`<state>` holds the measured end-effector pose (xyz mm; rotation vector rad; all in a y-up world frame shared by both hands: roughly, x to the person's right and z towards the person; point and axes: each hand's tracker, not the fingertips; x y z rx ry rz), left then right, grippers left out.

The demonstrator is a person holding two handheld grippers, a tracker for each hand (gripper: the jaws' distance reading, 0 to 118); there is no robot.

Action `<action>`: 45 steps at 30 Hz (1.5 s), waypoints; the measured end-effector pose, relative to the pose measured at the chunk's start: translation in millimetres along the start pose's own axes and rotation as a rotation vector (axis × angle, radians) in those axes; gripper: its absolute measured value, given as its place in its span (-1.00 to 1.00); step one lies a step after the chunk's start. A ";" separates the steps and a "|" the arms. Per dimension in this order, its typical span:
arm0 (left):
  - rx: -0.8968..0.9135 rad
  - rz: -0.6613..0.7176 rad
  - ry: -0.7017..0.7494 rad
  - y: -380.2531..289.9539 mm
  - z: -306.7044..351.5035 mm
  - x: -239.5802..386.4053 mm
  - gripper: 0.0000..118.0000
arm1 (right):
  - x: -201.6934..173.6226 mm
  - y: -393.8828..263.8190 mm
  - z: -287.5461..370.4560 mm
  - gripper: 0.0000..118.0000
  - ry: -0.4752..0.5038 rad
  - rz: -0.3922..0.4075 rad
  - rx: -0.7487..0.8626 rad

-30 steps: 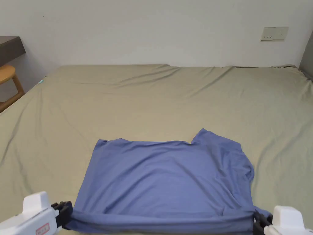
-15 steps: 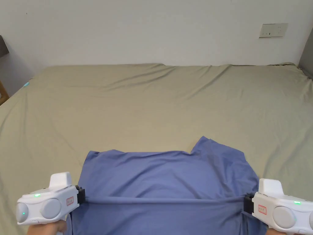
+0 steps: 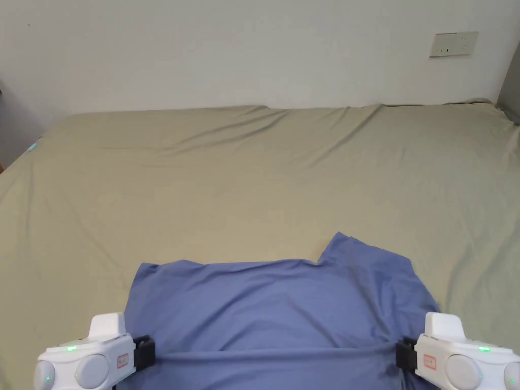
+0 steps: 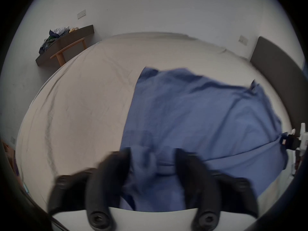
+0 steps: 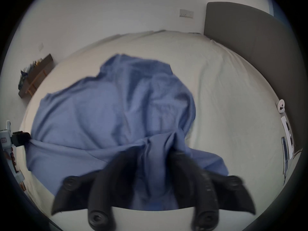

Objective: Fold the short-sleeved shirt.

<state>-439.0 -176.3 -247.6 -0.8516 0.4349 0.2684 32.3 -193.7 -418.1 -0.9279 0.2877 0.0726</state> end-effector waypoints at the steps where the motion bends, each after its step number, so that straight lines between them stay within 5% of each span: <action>1: 0.066 0.020 -0.046 2.7 16.0 2.8 0.75 | -1.5 1.6 15.2 0.61 0.032 -0.003 0.060; 3: 0.221 0.048 -0.111 9.9 55.8 12.7 0.79 | -2.8 8.2 47.3 0.84 0.043 0.015 0.196; 10: 0.692 -0.056 -0.092 23.1 177.3 48.4 0.87 | -36.4 22.1 201.9 0.84 0.052 0.106 0.652; 17: 0.914 -0.129 0.001 7.7 246.2 76.4 0.87 | -58.1 0.1 288.8 0.82 -0.074 0.169 0.880; 20: 0.917 -0.157 -0.020 -4.4 262.4 82.0 0.31 | -58.4 -9.8 304.5 0.37 -0.097 0.189 0.915; 21: 0.914 -0.172 -0.028 -7.8 265.3 83.4 -0.23 | -58.2 -12.4 308.8 -0.10 -0.093 0.194 0.920; 23: 0.888 -0.203 -0.053 -12.2 266.1 84.9 -1.00 | -55.6 -13.3 309.2 -0.82 -0.096 0.208 0.919; 26: 0.841 -0.196 -0.116 -17.9 264.7 88.0 -1.00 | -50.5 -14.9 307.7 -0.98 -0.052 0.192 0.903; 32: 0.751 -0.217 -0.073 -21.1 252.1 85.3 -1.00 | -51.5 -16.1 303.8 -0.98 -0.048 0.195 0.897; 43: 0.117 0.029 -0.134 -35.6 125.4 -1.4 -1.00 | -47.6 -15.4 287.1 -0.98 -0.052 0.197 0.838; 44: 0.097 0.036 -0.123 -42.0 117.5 -7.3 -0.91 | -47.3 -15.6 286.8 -0.98 -0.058 0.194 0.829; 45: 0.057 0.017 -0.094 -46.0 107.5 -13.1 -0.57 | -47.1 -15.8 286.4 -0.98 -0.061 0.191 0.819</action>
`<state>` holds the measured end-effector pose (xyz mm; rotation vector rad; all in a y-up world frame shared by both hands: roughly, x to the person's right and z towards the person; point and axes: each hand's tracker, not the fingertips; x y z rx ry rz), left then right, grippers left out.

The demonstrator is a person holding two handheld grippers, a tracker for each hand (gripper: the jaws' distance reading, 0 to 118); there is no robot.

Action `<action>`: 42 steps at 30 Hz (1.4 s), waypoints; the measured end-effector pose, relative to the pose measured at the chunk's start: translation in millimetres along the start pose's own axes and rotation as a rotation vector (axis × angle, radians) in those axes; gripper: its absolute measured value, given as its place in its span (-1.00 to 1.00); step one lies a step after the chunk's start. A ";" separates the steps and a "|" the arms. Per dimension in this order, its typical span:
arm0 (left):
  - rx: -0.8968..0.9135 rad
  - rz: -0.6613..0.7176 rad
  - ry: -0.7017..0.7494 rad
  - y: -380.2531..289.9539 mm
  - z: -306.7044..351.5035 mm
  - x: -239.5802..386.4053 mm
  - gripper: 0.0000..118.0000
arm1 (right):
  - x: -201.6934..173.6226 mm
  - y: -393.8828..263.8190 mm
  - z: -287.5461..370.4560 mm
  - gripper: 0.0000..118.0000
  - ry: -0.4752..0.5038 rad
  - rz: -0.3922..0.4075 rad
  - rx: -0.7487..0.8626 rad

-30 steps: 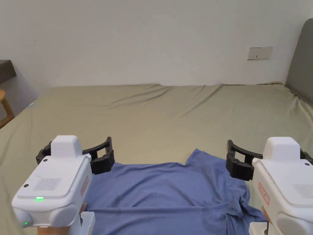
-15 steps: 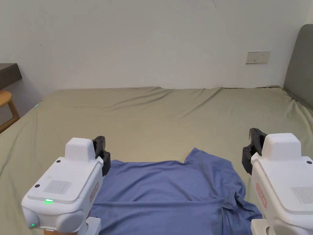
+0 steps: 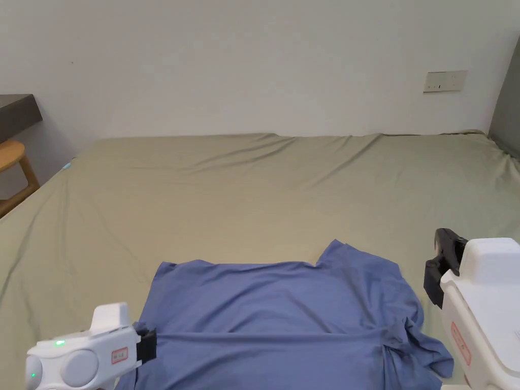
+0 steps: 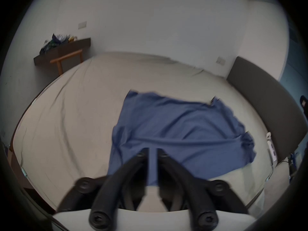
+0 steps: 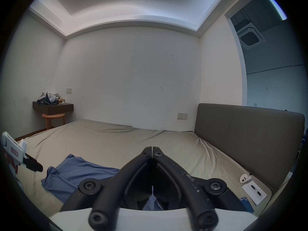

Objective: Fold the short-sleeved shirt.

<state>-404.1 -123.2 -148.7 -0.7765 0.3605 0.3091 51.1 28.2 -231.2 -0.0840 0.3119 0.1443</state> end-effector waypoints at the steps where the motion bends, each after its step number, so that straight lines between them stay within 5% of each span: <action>1: -0.033 0.022 0.022 -4.7 -9.2 -6.9 -0.17 | -0.2 -4.0 -4.3 -0.98 -0.001 -0.001 -0.010; 3: -0.082 0.064 0.010 -13.3 -30.8 -20.9 0.58 | 0.2 -6.5 -5.7 -0.98 -0.006 0.000 -0.034; 4: -0.092 0.092 0.020 -17.5 -39.3 -26.1 0.73 | 1.3 -13.5 -12.5 -0.98 -0.009 0.003 -0.046; 8: -0.128 0.029 0.114 -32.4 -55.7 -19.9 0.75 | 6.3 -41.1 -40.2 -0.98 -0.019 0.006 -0.100; 11: -0.155 0.007 0.107 -45.2 -79.5 -21.2 0.17 | 6.2 -47.9 -44.6 -0.98 -0.024 -0.001 -0.137; 13: -0.152 -0.053 0.184 -51.8 -81.4 -12.4 0.07 | 8.6 -56.2 -49.8 -0.98 -0.028 -0.007 -0.165; 14: -0.131 -0.059 0.152 -50.3 -77.6 -8.4 -0.14 | 11.7 -61.4 -53.4 -0.98 -0.024 -0.024 -0.190; 15: -0.140 -0.064 0.153 -49.6 -72.1 -4.2 -0.78 | 15.4 -67.1 -57.3 -0.96 -0.023 -0.046 -0.220; 16: -0.126 -0.072 0.135 -48.3 -67.3 -2.9 -0.88 | 18.6 -73.6 -61.6 -0.96 -0.025 -0.055 -0.257; 18: -0.139 -0.009 0.031 -46.2 -65.3 -4.9 -0.88 | 26.3 -94.9 -75.9 -0.73 -0.025 -0.096 -0.352; 20: -0.135 -0.016 0.074 -36.8 -46.5 10.1 -0.88 | 33.3 -124.5 -92.6 -0.66 -0.014 -0.141 -0.497; 24: -0.080 0.002 0.039 -27.0 -39.8 -6.0 -0.88 | 36.8 -192.3 -121.9 0.64 -0.025 -0.169 -0.753; 26: -0.070 -0.021 0.039 -23.1 -35.9 -4.2 -0.89 | 37.5 -221.2 -129.1 0.85 -0.047 -0.229 -0.825; 29: -0.060 -0.030 0.037 -19.3 -39.0 -4.4 -0.88 | 37.1 -243.3 -137.0 0.50 -0.036 -0.274 -0.890; 31: -0.062 -0.011 0.033 -16.7 -34.5 -2.8 -0.89 | 35.7 -248.8 -136.3 -0.12 0.017 -0.308 -0.891; 32: -0.061 -0.008 0.034 -16.9 -33.8 -3.2 -0.89 | 34.1 -248.5 -133.7 -0.24 0.026 -0.312 -0.875; 34: -0.059 -0.005 0.038 -18.6 -33.0 -5.5 -0.88 | 27.7 -239.6 -129.8 -0.82 0.039 -0.224 -0.846; 37: -0.057 0.008 0.044 -20.7 -29.3 -12.5 -0.88 | 30.7 -233.2 -124.9 -0.82 0.045 -0.142 -0.815; 42: -0.037 0.066 0.034 -30.0 -14.2 -36.1 -0.88 | 45.1 -210.6 -84.2 -0.82 0.039 -0.147 -0.741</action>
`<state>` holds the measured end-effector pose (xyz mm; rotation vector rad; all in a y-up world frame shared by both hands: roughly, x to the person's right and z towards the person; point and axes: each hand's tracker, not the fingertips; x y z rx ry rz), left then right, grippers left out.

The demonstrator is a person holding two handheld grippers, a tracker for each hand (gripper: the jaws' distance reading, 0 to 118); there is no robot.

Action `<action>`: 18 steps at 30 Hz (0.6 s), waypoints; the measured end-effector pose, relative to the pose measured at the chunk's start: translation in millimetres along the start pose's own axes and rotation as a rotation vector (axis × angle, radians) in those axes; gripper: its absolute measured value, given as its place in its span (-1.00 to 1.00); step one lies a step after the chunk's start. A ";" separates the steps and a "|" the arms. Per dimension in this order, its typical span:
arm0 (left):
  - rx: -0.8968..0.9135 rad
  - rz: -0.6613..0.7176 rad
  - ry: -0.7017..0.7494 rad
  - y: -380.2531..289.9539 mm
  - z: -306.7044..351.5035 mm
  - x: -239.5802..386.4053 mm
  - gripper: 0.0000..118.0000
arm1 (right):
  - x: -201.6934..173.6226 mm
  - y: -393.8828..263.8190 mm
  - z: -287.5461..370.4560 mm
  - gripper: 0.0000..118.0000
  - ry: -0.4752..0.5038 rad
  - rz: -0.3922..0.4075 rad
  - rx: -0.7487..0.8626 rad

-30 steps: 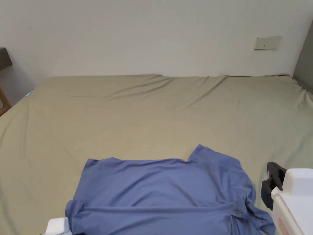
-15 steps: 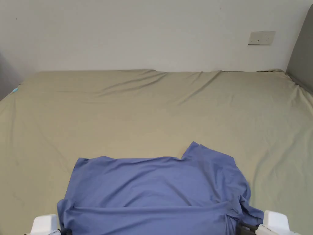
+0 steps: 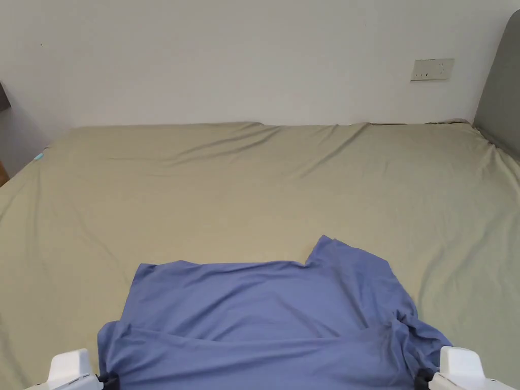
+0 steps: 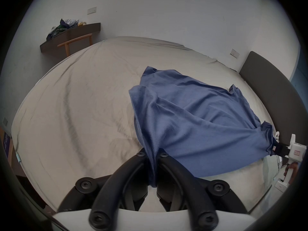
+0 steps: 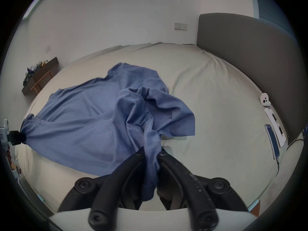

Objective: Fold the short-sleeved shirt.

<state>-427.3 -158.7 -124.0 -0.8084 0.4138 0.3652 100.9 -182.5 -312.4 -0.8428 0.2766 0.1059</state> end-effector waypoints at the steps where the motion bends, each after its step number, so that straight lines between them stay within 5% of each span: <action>1: -0.003 -0.001 0.007 -6.5 3.8 -1.5 -0.88 | 2.5 -5.6 7.2 -0.82 -0.002 -0.001 -0.007; 12: -0.158 -0.008 0.057 -87.1 17.5 -22.5 -0.89 | 9.1 -104.0 22.9 -0.82 0.047 -0.127 -0.177; 18: -0.161 -0.066 0.103 -84.6 15.0 -2.9 -0.74 | 6.5 -91.6 35.9 -0.67 0.037 -0.159 -0.145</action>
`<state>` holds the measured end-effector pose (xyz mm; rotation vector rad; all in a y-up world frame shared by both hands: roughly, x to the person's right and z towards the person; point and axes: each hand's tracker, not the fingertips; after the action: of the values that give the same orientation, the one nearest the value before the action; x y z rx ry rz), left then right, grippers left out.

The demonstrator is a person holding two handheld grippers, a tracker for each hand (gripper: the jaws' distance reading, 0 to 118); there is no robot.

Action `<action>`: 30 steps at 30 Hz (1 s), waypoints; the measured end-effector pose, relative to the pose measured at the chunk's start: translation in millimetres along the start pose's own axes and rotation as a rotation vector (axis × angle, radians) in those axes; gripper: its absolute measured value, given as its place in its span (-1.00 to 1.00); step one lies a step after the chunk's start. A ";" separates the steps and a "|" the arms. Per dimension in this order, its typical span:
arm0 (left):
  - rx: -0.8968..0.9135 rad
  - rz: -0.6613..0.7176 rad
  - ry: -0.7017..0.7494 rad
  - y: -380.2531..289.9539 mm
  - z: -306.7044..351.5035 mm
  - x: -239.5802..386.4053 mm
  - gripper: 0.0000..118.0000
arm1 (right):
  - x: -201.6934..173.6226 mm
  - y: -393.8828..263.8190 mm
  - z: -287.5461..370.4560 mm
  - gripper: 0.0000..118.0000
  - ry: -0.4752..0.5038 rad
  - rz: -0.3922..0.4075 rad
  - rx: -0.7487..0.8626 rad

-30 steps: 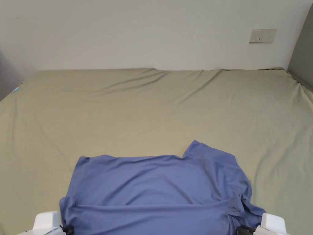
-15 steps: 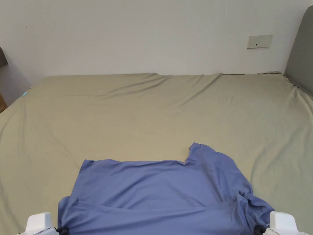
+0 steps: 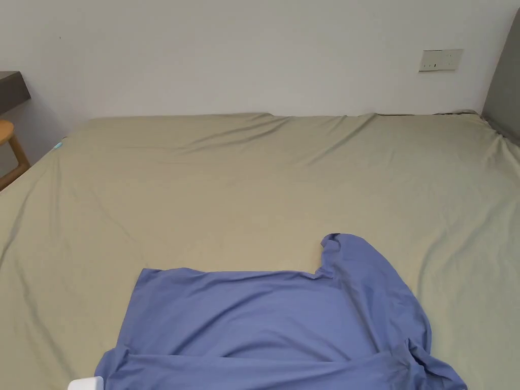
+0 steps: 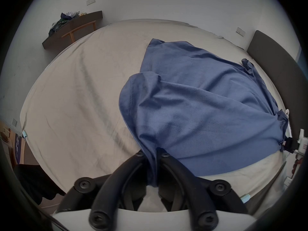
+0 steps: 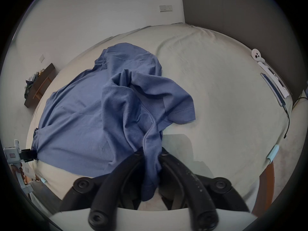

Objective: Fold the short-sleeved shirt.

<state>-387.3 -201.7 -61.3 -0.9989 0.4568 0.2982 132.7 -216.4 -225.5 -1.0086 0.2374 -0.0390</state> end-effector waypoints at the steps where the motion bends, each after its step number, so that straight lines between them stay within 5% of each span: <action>1: 0.009 0.005 -0.008 1.0 5.1 0.2 -0.57 | -5.4 9.2 5.0 -0.50 -0.035 0.046 -0.008; 2: 0.063 0.008 -0.029 2.3 13.8 1.8 -0.27 | -10.1 15.2 13.7 -0.27 -0.057 0.086 0.005; 3: 0.122 0.015 -0.040 5.3 21.3 1.6 0.30 | -14.4 21.3 25.8 0.07 -0.059 0.111 0.055; 5: 0.253 0.015 -0.068 17.7 51.0 10.9 0.82 | -24.5 40.0 54.1 0.51 -0.029 0.135 0.179; 6: 0.333 0.007 -0.077 25.4 67.5 17.2 0.86 | -30.5 49.2 70.5 0.64 -0.019 0.146 0.244; 16: 0.945 -0.074 -0.041 88.3 197.3 85.0 0.86 | -111.9 112.5 214.7 0.65 0.005 0.291 0.871; 20: 1.063 -0.091 -0.023 94.7 210.3 99.6 0.71 | -133.6 115.1 224.0 0.65 -0.060 0.324 0.952; 23: 1.090 -0.126 0.008 92.9 213.6 112.4 -0.11 | -142.2 112.3 224.3 0.52 -0.062 0.341 0.982; 25: 1.090 -0.127 0.002 93.8 211.4 114.3 -0.95 | -145.6 113.2 221.3 -0.30 -0.060 0.343 0.985; 26: 1.085 -0.132 -0.024 94.2 210.8 114.2 -1.00 | -147.5 114.6 219.1 -0.87 -0.068 0.343 0.985; 30: 1.054 -0.110 -0.046 101.3 201.9 123.2 -1.00 | -149.3 122.6 212.5 -0.98 -0.051 0.321 0.968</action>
<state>-278.8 27.5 -104.5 0.0146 0.4313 -0.0420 23.6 47.3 -193.6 -0.0024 0.2878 0.1534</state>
